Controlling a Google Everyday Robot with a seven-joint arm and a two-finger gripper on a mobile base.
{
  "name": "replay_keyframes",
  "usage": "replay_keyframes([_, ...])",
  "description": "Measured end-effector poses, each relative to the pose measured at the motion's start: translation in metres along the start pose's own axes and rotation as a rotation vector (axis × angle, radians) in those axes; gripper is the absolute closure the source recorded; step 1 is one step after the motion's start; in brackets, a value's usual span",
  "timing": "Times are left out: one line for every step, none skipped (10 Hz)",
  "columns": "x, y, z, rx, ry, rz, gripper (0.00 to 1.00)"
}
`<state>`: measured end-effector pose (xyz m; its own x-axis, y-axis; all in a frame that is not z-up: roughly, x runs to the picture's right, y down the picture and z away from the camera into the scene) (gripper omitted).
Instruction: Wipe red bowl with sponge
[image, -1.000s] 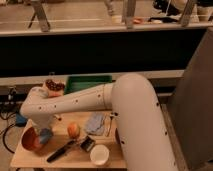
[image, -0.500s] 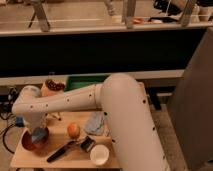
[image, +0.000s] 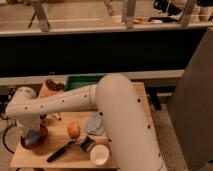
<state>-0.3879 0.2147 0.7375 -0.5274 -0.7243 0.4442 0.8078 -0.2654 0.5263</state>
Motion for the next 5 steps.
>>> replay_keyframes([-0.002,-0.002,0.000,0.003,-0.004,-0.006,0.95])
replay_keyframes([-0.006,-0.005,0.000,0.009,-0.012,-0.013,0.95])
replay_keyframes([-0.011,-0.008,0.002,0.019,-0.023,-0.018,0.95])
replay_keyframes([-0.017,-0.008,0.002,0.028,-0.029,-0.017,0.95])
replay_keyframes([-0.023,-0.005,0.002,0.037,-0.032,-0.012,0.95])
